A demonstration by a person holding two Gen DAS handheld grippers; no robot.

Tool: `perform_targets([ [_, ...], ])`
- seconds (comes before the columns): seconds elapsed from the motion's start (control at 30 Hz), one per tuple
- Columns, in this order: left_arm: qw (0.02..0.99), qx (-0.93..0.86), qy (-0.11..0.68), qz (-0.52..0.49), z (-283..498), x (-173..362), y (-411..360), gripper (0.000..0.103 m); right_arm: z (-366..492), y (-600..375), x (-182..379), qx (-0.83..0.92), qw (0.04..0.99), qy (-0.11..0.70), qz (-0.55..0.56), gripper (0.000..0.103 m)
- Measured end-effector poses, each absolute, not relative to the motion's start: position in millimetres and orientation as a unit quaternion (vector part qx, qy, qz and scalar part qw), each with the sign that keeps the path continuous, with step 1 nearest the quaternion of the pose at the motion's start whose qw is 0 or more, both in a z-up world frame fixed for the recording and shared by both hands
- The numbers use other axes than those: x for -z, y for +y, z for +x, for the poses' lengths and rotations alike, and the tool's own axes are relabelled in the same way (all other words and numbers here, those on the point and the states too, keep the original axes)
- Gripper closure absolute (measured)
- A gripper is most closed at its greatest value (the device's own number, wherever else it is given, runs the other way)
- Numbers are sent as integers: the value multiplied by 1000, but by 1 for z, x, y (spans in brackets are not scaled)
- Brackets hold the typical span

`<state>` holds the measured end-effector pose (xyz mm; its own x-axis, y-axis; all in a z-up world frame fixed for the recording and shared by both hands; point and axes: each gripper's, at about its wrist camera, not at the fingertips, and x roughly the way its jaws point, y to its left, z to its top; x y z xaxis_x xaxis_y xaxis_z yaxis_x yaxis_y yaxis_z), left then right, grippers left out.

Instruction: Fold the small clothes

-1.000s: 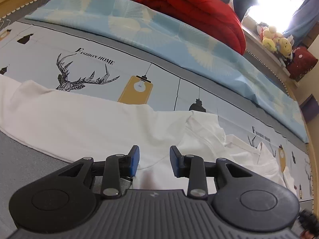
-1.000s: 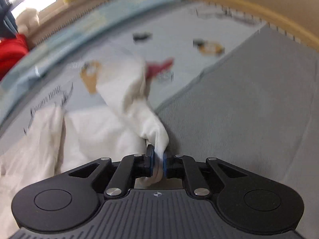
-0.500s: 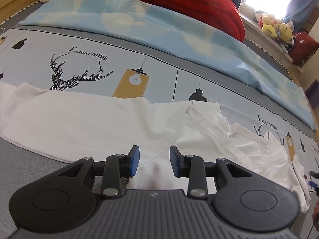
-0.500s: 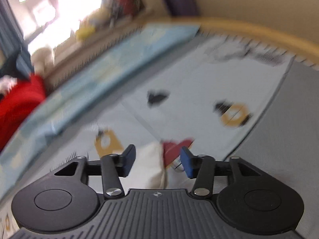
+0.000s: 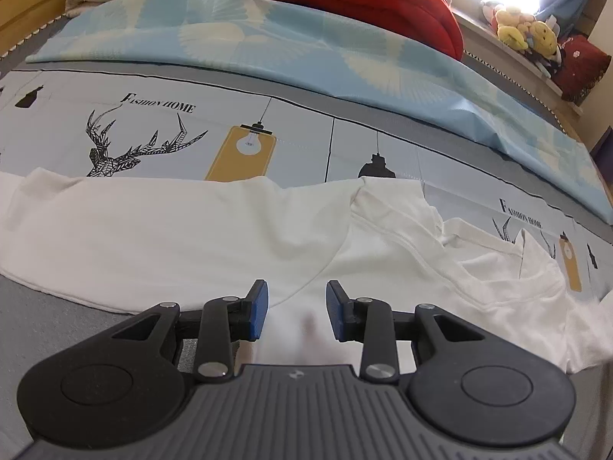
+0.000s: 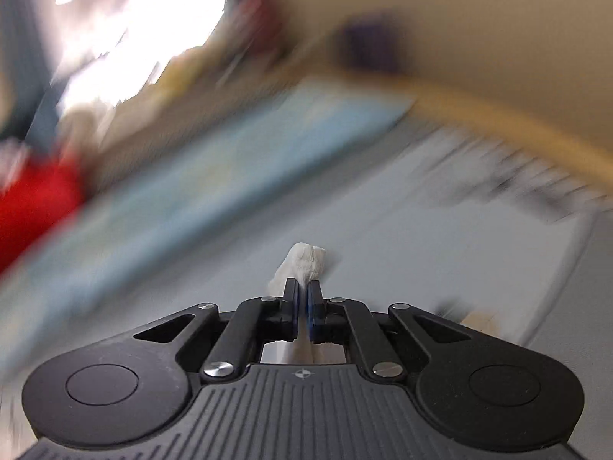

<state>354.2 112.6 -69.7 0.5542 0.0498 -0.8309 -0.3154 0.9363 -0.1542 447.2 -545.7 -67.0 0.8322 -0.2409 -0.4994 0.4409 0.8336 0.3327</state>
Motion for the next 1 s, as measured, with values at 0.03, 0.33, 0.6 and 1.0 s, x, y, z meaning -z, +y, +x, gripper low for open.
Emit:
perform_targets([
  [0.03,870,-105,461,-142,354,70,113,66,434,-561,62,232,926,192,227,99],
  [0.33,873,-98,462,-124,353,71,111,66,393,-664,114,415,836,268,238,99],
  [0.6,873,-90,463,-120,352,71,108,66,361,-687,141,480,808,276,200,100],
  [1.0,875,-78,453,-153,340,46,125,66,328,-620,129,470,813,291,182,79],
])
